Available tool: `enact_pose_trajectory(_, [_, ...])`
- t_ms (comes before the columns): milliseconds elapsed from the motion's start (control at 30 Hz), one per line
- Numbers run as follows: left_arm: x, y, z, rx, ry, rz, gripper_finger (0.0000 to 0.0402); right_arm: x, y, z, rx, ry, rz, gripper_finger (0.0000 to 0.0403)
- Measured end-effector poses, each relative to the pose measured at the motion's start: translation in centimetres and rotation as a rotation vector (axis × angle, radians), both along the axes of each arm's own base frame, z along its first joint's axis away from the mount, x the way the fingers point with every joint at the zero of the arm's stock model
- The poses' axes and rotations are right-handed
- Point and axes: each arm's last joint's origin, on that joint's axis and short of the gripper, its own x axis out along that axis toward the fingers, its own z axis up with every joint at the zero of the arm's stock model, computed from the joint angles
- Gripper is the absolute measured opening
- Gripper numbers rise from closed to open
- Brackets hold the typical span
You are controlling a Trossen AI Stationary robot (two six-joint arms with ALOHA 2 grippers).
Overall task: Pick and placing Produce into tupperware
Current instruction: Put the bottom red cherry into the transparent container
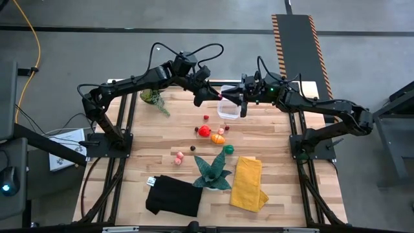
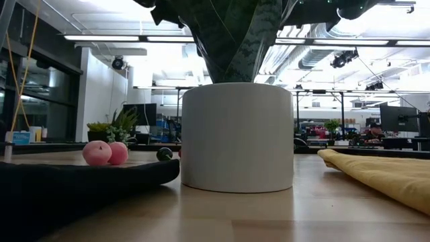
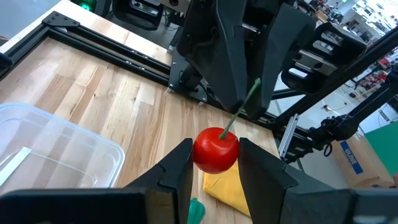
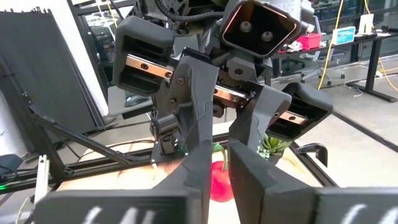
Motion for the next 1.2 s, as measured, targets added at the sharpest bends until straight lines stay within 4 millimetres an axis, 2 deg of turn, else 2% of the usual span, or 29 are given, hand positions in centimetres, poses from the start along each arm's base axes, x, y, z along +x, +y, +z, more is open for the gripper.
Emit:
enact_pose_trajectory(167, [0.00,0.00,0.00,0.000,0.000,0.000,0.0106,0.00,0.00,0.00,-0.004,0.001,0.000,0.0004])
enact_pose_trajectory(533, [0.01,0.00,0.01,0.001,-0.001,0.000,0.0109,-0.01,-0.01,0.01,-0.005,0.000,0.000,0.0001])
enact_pose_trajectory(933, [0.08,0.09,0.17,0.016,-0.015,0.013,0.0194,-0.01,0.00,-0.01,-0.005,0.002,0.001,0.0000])
enact_pose_trajectory(1200, [0.08,0.11,0.16,0.015,-0.012,0.022,0.0217,-0.13,-0.31,-0.01,-0.002,0.000,-0.014,0.0000])
